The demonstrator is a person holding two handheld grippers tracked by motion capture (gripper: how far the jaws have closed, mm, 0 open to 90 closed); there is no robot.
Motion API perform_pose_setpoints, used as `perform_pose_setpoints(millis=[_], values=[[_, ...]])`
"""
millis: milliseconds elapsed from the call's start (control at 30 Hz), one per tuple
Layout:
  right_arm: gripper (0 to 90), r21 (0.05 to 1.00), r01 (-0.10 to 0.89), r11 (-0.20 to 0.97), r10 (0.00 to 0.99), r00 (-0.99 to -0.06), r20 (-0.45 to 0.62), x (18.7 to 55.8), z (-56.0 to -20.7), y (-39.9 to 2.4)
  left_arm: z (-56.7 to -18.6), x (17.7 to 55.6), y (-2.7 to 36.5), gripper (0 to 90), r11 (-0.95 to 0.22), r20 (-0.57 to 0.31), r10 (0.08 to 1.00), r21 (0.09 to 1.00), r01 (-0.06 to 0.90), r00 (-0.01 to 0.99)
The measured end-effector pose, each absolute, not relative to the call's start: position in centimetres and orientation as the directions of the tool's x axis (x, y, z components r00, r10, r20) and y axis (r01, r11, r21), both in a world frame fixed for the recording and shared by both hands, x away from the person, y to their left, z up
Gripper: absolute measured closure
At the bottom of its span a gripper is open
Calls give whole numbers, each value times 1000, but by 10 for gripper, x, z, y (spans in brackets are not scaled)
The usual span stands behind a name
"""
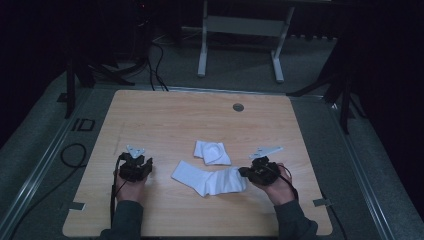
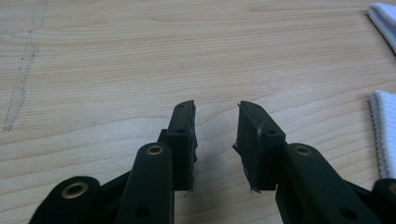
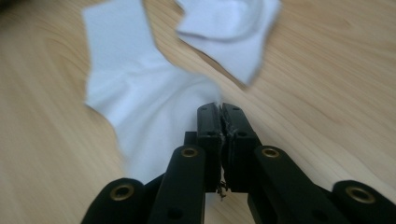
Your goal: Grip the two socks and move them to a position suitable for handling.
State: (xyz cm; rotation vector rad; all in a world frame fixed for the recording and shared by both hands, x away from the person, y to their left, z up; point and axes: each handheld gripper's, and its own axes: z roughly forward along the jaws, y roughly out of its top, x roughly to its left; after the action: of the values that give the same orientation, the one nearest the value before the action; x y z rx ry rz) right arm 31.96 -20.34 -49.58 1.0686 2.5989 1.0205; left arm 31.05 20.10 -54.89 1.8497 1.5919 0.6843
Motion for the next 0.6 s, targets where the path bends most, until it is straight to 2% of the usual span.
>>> perform_pose_setpoints(millis=[100,200,267,433,600], values=[[735,638,583,503,710,-700,80,321,-498,-216,-549,311,200,670,-108,4,988,724,681,153],[720,646,588,487,724,-685,78,320,-496,-222,-550,311,200,670,-110,4,988,722,683,154],[728,641,578,505,714,-697,67,318,-498,-220,-550,311,200,670,-110,4,988,722,683,154],[838,596,561,574,686,-727,24,315,-515,-208,-549,310,201,670,-105,1,988,724,682,152],[849,554,572,605,676,-737,22,315,-536,-198,-550,311,200,670,-106,2,988,723,682,153]])
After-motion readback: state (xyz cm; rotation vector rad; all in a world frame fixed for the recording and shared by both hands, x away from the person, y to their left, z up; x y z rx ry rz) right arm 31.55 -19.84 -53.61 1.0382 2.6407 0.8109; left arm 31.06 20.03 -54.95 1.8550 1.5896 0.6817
